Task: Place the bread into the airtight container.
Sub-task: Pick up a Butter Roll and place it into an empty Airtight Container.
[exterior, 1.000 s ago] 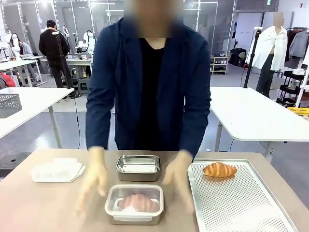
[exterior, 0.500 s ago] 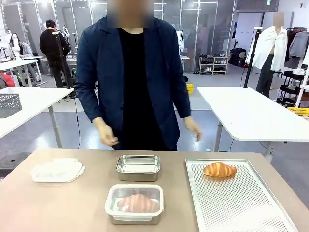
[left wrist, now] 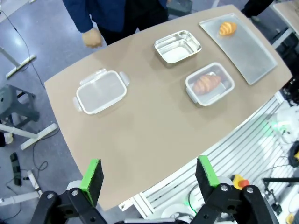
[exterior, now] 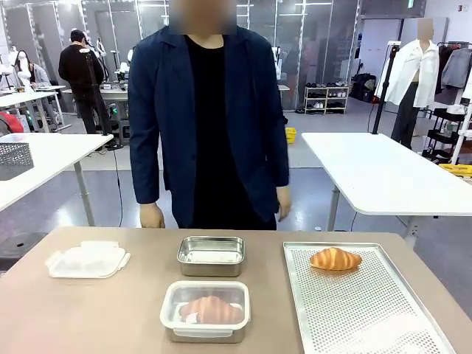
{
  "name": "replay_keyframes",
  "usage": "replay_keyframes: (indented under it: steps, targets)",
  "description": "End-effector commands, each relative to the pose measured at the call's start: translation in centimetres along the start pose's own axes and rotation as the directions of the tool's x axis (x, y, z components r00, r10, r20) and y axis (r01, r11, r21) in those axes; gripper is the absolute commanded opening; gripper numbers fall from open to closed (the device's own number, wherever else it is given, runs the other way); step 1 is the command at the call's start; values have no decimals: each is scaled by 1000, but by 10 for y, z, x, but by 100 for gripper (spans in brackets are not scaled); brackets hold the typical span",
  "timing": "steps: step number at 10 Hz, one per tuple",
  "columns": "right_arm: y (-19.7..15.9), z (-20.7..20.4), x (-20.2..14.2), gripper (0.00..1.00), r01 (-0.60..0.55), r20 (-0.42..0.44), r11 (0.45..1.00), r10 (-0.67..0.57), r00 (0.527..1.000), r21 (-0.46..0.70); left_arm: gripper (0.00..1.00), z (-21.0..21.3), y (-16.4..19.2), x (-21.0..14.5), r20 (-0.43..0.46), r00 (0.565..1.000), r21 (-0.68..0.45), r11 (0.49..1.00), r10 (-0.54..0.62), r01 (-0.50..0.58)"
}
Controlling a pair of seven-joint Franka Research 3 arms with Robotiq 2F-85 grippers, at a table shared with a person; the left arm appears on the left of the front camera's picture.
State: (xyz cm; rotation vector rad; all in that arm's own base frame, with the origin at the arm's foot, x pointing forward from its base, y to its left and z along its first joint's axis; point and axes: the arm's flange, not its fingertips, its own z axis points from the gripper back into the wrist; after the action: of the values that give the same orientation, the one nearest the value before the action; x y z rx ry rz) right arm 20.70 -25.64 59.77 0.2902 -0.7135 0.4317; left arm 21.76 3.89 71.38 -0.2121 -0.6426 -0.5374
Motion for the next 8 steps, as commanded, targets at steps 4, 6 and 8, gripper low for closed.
replay_keyframes:
  steps: [4, 6, 8]
  targets:
    - [63, -96, 154, 100, -836, -132, 527, 849, 511, 154, 100, 0, 0, 1, 1, 1000, -5, 1000, -7, 7]
    - [91, -147, 182, 100, -935, -121, 252, 966, 228, 251, 100, 0, 0, 1, 1, 1000, -5, 1000, -7, 7]
    - [111, -192, 193, 100, -922, -98, 158, 986, 131, 354, 100, 0, 0, 1, 1, 1000, -5, 1000, -7, 7]
